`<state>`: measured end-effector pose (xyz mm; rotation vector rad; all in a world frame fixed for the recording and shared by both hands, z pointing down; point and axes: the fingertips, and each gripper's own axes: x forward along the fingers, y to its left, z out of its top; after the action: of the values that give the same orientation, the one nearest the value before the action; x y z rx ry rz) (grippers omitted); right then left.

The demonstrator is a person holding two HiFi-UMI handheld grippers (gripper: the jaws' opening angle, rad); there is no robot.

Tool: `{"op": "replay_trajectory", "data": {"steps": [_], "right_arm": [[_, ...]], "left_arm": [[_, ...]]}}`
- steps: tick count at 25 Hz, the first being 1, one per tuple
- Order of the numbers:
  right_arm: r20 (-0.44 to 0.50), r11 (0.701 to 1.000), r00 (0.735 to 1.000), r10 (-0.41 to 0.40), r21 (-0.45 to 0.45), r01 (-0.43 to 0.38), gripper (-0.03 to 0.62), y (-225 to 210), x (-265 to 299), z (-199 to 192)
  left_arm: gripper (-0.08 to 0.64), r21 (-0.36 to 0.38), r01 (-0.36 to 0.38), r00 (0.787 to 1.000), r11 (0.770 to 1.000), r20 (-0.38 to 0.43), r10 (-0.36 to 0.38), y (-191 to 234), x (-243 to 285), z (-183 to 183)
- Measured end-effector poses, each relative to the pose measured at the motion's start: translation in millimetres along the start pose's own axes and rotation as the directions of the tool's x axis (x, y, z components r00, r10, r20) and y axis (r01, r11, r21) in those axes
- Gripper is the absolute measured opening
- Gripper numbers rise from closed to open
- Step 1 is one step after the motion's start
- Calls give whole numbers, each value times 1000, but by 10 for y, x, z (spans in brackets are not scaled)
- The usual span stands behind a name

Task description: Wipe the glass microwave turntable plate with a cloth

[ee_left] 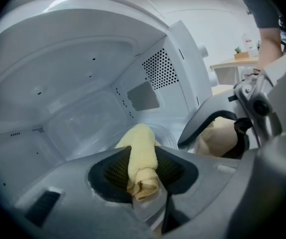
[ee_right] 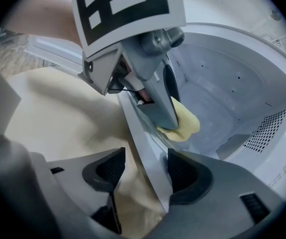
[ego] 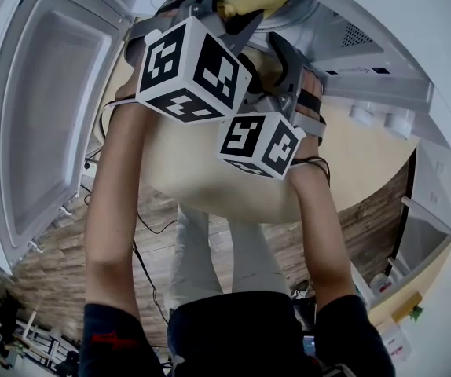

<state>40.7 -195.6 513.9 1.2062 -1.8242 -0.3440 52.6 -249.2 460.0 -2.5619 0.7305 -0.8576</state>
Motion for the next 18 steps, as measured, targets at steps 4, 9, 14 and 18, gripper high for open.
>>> {"op": "replay_trajectory", "data": {"steps": [4,9,14,18], "right_arm": [[-1,1000,1000,1,1,-1,249,3,0,1],[0,1000,1000,0,4,0,249,5,0,-3],[0,1000,1000,-4,5,4,249,-4,3,-8],[1,1000,1000,-4,5,4,249,-1,2,-4]], "left_arm": [[127,22,-4,1000,1000,-7,4,1,8,2],[127,21,-19,1000,1000,-11,19,15,14,-10],[127,10,-42,999,999,-16,42,68,15,-42],[127,25,-73,997,997,-24,74,133,18,-74]]}}
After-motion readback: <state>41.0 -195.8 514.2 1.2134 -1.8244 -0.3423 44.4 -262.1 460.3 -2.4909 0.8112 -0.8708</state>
